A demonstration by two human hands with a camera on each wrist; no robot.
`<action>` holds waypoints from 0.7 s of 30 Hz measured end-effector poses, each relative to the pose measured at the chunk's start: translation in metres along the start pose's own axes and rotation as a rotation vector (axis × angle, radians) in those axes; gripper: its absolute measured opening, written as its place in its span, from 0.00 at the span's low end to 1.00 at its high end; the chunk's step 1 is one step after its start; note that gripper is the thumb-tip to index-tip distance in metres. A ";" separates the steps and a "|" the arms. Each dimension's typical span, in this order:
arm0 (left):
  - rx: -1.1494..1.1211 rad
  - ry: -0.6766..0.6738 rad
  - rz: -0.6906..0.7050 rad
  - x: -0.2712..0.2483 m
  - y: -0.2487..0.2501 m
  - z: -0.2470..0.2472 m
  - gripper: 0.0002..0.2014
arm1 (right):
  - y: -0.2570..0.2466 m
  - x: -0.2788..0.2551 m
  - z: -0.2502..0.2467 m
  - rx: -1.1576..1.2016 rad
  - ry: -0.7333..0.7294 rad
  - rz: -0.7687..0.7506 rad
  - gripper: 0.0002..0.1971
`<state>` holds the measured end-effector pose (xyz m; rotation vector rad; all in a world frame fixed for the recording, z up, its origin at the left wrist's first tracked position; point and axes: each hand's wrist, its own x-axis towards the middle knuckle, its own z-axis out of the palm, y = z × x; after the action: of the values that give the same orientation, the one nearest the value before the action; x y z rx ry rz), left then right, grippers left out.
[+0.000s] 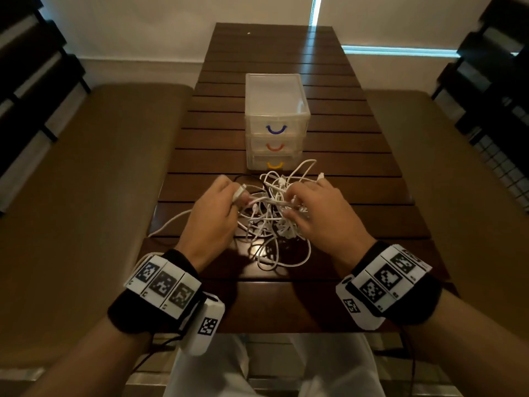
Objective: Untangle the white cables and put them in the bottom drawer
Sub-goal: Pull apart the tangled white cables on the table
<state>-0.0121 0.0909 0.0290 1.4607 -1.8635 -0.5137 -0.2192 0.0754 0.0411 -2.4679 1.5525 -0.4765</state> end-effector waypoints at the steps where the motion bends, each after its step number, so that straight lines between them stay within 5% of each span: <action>1: 0.008 0.071 -0.002 0.004 -0.001 -0.006 0.13 | 0.002 0.002 -0.001 0.002 -0.001 0.031 0.08; 4: 0.042 0.251 -0.017 0.017 -0.007 -0.029 0.14 | 0.012 0.006 -0.007 0.061 -0.107 0.126 0.07; 8: 0.081 0.256 -0.018 0.022 -0.006 -0.039 0.13 | 0.016 0.007 -0.006 0.058 -0.219 0.128 0.06; 12: 0.215 0.084 -0.089 0.017 -0.009 -0.036 0.13 | 0.013 0.003 -0.004 0.112 -0.166 0.160 0.10; 18: 0.500 -0.222 0.141 0.001 0.013 -0.009 0.26 | 0.004 0.000 0.011 0.059 -0.153 0.178 0.14; 21: 0.533 -0.332 0.151 -0.003 0.015 0.011 0.20 | 0.004 0.000 0.014 0.053 -0.098 0.173 0.15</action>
<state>-0.0304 0.0972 0.0310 1.6171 -2.4901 -0.1957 -0.2175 0.0737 0.0266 -2.2565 1.6723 -0.3573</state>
